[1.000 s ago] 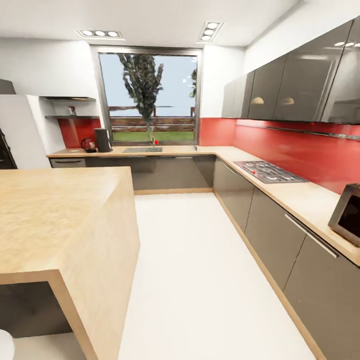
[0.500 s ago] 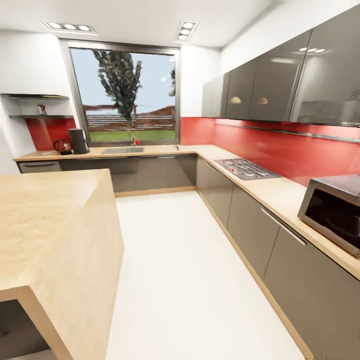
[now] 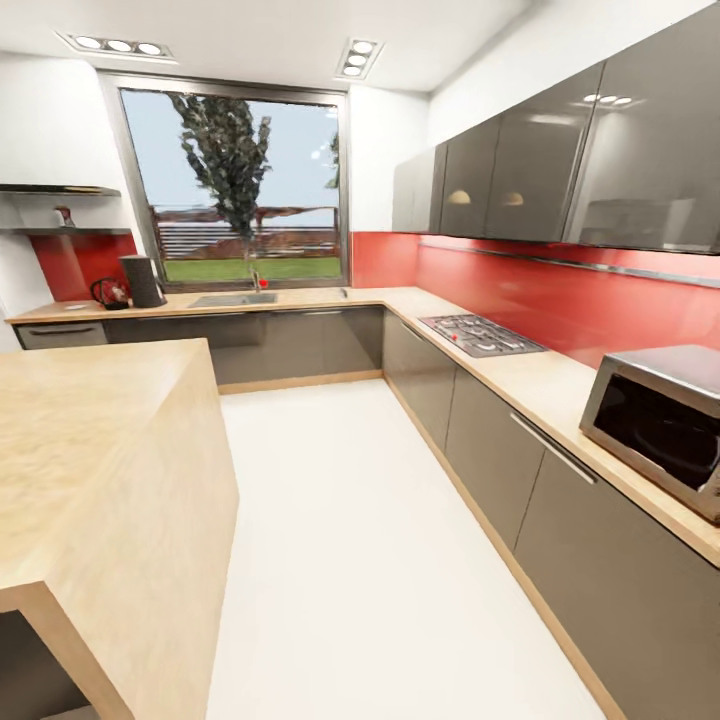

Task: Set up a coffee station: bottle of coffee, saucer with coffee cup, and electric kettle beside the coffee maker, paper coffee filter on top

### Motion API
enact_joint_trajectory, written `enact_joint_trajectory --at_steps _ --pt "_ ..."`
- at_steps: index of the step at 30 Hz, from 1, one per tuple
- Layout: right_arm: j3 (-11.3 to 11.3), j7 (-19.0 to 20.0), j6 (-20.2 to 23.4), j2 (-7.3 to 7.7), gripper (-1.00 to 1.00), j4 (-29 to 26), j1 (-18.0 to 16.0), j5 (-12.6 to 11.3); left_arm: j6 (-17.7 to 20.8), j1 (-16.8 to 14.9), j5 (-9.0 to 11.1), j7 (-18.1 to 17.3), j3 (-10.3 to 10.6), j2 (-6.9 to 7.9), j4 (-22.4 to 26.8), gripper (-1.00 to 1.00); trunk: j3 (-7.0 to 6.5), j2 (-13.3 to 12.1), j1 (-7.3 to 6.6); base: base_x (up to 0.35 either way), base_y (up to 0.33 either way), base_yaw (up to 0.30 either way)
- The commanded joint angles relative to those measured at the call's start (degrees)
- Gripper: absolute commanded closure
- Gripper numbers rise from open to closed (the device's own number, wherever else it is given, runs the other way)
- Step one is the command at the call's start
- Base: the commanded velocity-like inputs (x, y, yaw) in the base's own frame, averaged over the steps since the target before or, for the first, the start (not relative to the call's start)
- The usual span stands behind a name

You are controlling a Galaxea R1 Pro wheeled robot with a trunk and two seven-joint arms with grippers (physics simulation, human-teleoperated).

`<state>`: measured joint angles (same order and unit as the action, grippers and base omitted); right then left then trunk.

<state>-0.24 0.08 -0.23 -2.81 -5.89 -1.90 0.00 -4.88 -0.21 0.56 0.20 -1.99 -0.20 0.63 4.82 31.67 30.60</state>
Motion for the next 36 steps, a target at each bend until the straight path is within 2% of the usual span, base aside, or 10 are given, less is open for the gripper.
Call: enact_joint_trajectory --at_steps 1,5,9,16,19,23,29,32,36 --pt "0.0 0.01 -0.14 -0.01 -1.0 -0.06 -0.03 0.02 -0.22 -0.15 0.02 0.0 -0.16 0.03 0.04 -1.0 -0.09 -0.33 -0.21 0.0 0.0 0.0" --pt "0.08 -0.19 -0.4 -0.01 -1.0 -1.64 -0.03 0.16 -0.29 -1.26 -0.02 -0.02 -0.13 0.42 0.15 -1.0 -0.8 -1.94 -1.08 0.0 0.0 0.0" --pt "0.13 -0.37 -0.54 0.19 -1.0 -7.06 -0.03 0.24 -0.35 -3.55 -0.01 -0.02 -0.12 1.49 1.16 -1.0 -1.52 -3.54 -1.96 0.0 0.0 0.0" --pt "0.07 -0.35 -1.1 1.92 -1.0 -22.19 -0.03 0.26 -0.19 -6.49 -0.12 0.02 -0.12 2.2 8.2 -1.0 -2.78 -6.35 -3.5 0.0 0.0 0.0" --pt "-0.04 -0.31 -2.82 2.48 -1.0 -26.1 -0.03 0.25 -0.15 -7.79 -0.08 0.03 -0.12 2.24 10.62 -1.0 -3.32 -7.55 -4.16 0.0 0.0 0.0" --pt "-0.1 -0.19 -6.53 3.81 -1.0 -27.79 -0.03 0.12 -0.48 -10.27 0.02 0.03 -0.2 1.99 12.16 -1.0 -3.86 -8.75 -4.82 0.0 0.0 0.0" --pt "-0.05 0.09 -7.74 4.14 -1.0 -27.73 -0.03 0.28 -1.32 -13.69 0.11 0.06 -0.4 2.04 13.61 -1.0 -3.86 -8.75 -4.82 0.0 0.0 0.0" --pt "0.04 0.21 -7.85 4.5 -1.0 -27.77 -0.03 0.85 -1.78 -13.94 0.1 0.01 -2.53 2.2 13.94 -1.0 -3.86 -8.75 -4.82 0.0 0.0 0.0" --pt "0.0 -0.12 -7.93 5.46 -1.0 -27.93 -0.03 1.63 -5.54 -13.64 -0.18 -0.34 -6.98 2.35 13.41 -1.0 -3.82 -8.75 -4.82 0.0 0.0 0.017"
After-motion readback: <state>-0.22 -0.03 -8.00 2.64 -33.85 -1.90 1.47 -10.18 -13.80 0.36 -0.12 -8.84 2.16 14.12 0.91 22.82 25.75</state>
